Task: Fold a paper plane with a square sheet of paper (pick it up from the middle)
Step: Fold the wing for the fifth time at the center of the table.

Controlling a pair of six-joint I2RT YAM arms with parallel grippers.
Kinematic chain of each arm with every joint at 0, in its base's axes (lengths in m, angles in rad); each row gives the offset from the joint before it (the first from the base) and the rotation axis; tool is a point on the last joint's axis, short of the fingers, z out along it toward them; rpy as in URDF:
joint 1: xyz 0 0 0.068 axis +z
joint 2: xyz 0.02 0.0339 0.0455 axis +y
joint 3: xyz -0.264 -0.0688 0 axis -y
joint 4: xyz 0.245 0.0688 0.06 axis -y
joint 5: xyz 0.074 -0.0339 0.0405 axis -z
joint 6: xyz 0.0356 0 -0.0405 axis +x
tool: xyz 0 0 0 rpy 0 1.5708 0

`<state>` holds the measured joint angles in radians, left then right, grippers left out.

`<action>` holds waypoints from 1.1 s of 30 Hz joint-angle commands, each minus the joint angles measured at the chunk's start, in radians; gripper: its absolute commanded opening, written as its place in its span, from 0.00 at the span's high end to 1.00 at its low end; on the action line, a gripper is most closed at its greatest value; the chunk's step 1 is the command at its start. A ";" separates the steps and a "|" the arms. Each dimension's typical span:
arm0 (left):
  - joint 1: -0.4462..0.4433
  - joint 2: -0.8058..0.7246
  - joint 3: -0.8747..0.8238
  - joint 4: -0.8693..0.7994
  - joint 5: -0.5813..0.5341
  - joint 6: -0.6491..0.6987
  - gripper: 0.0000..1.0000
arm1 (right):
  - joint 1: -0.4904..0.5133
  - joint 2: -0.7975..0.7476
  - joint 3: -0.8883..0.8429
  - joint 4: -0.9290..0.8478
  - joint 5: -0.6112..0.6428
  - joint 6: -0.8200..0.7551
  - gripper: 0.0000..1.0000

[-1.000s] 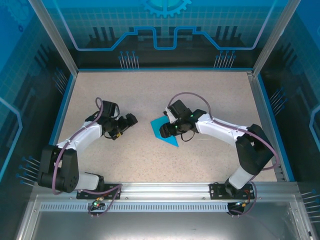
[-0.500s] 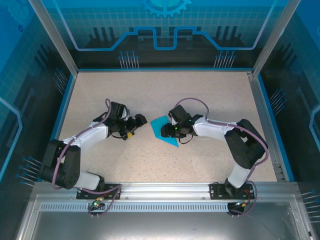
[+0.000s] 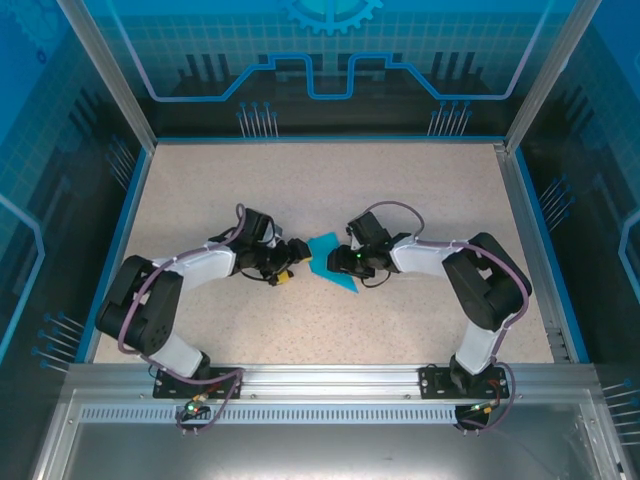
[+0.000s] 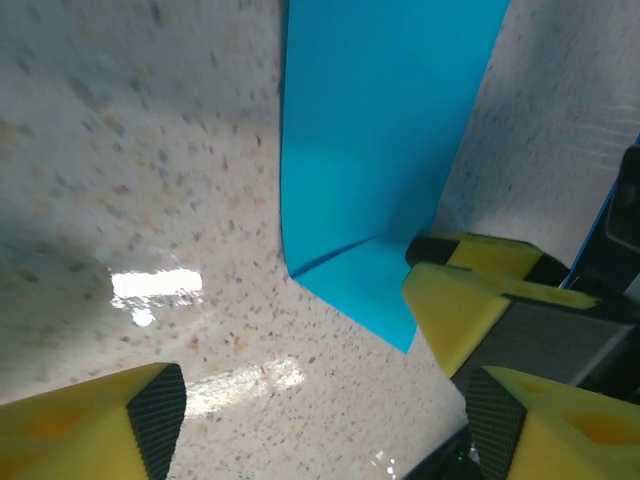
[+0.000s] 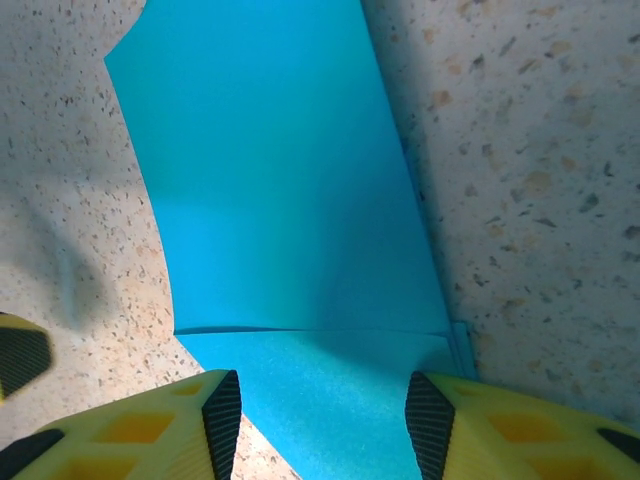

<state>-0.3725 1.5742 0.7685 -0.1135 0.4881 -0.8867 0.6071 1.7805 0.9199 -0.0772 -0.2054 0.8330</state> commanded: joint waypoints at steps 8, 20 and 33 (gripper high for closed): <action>-0.071 0.121 0.074 0.062 0.056 -0.116 0.31 | -0.061 0.055 -0.094 0.038 -0.084 0.070 0.48; -0.079 0.198 0.143 0.024 0.004 -0.145 0.44 | -0.089 0.070 -0.126 0.056 -0.104 0.060 0.49; -0.079 0.262 0.199 -0.009 -0.011 -0.128 0.50 | -0.099 0.074 -0.135 0.056 -0.116 0.049 0.50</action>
<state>-0.4442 1.8133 0.9352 -0.1070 0.4835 -1.0206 0.5228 1.7828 0.8364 0.0757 -0.3843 0.8948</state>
